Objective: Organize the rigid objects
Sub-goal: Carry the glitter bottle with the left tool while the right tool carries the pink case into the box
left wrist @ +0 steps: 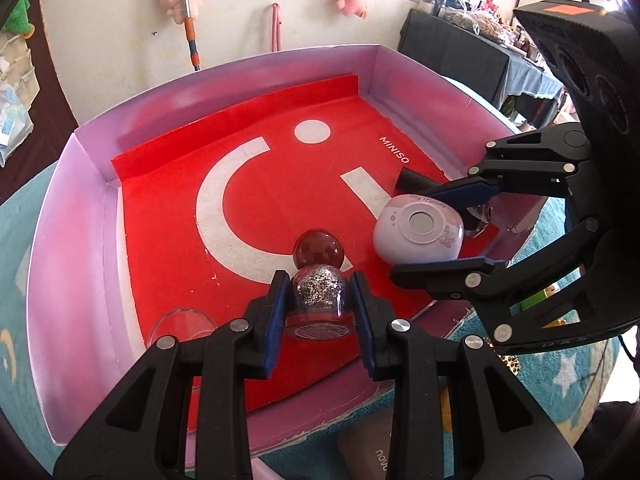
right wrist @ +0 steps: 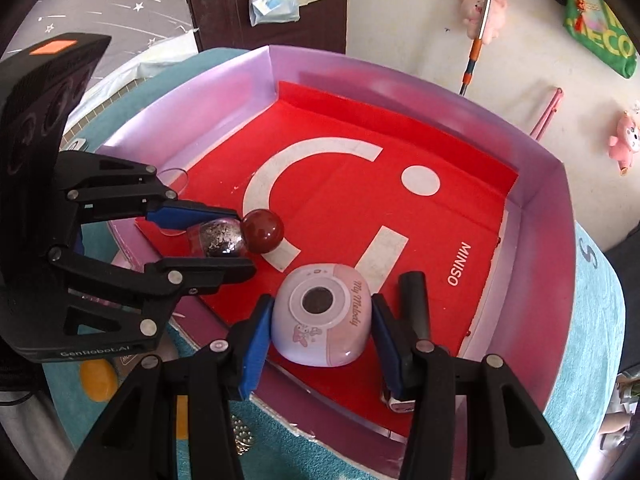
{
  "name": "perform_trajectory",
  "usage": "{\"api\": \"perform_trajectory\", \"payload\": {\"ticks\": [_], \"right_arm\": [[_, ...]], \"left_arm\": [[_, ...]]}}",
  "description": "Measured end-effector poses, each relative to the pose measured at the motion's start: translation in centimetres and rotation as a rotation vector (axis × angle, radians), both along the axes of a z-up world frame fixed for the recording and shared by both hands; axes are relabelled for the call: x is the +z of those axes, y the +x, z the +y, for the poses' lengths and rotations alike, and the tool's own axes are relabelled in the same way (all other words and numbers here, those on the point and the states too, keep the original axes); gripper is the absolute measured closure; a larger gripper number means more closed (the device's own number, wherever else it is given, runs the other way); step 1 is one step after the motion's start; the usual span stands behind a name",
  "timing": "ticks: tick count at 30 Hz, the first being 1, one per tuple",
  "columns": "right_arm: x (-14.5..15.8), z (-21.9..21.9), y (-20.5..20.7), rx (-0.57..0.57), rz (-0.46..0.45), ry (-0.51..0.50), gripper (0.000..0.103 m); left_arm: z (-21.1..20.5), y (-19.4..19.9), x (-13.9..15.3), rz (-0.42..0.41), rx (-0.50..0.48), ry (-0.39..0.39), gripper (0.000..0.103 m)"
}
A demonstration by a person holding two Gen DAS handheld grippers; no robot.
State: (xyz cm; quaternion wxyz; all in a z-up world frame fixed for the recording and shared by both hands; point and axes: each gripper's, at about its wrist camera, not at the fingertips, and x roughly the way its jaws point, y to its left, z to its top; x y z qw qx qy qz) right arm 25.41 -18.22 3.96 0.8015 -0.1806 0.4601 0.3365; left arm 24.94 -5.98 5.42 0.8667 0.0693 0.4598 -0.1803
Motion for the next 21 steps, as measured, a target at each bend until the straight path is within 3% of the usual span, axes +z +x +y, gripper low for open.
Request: {"api": "perform_trajectory", "payload": {"ticks": [10,21], "right_arm": [[-0.7,0.9,0.5,0.060,-0.037,-0.111,0.052],[-0.5,1.5,0.6,0.179,-0.068,-0.086,0.052]], "left_arm": [[-0.1,0.2,-0.1,0.006,-0.007,0.009,0.074],[-0.2,0.5,-0.2,0.009,-0.014,0.008,0.074]]}}
